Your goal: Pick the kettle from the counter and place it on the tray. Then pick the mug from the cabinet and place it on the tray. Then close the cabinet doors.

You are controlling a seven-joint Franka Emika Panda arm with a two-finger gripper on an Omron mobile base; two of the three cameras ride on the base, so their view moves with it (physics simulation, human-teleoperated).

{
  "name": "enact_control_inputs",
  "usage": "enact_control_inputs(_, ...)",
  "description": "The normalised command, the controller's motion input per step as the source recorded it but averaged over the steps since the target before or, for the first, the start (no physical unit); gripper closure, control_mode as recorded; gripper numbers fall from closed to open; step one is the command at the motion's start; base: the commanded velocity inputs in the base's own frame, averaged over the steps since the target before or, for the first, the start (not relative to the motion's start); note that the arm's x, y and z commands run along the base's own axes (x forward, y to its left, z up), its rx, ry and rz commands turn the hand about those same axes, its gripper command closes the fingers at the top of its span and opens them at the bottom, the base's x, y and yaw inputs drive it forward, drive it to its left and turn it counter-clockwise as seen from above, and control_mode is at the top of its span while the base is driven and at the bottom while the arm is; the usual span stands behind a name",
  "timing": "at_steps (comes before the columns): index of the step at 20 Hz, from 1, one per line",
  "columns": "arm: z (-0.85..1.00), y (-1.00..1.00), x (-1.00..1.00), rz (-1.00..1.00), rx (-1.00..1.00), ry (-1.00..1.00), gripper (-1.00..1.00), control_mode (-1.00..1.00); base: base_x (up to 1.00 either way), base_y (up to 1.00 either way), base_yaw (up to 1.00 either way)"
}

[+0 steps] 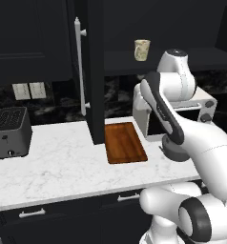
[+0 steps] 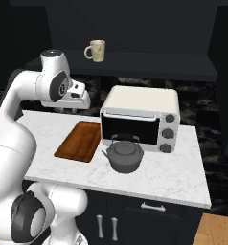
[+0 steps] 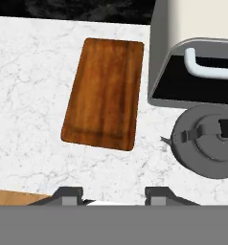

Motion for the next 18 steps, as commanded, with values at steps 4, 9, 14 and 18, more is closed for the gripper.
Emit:
enact_control_inputs(4,0.0,-0.04,-0.04,0.0,0.0,0.0,-1.0,-1.0,0.0,0.0,0.0)
enact_control_inputs(9,-0.1,-0.33,-0.25,-0.09,0.04,0.0,-1.0,-1.0,0.0,0.0,0.0)
enact_control_inputs(14,-0.17,-0.46,-0.18,-0.2,0.09,0.0,-1.0,-1.0,0.0,0.0,0.0)
enact_control_inputs(18,-0.19,-0.47,-0.06,-0.38,0.08,0.06,-1.0,-1.0,0.0,0.0,0.0)
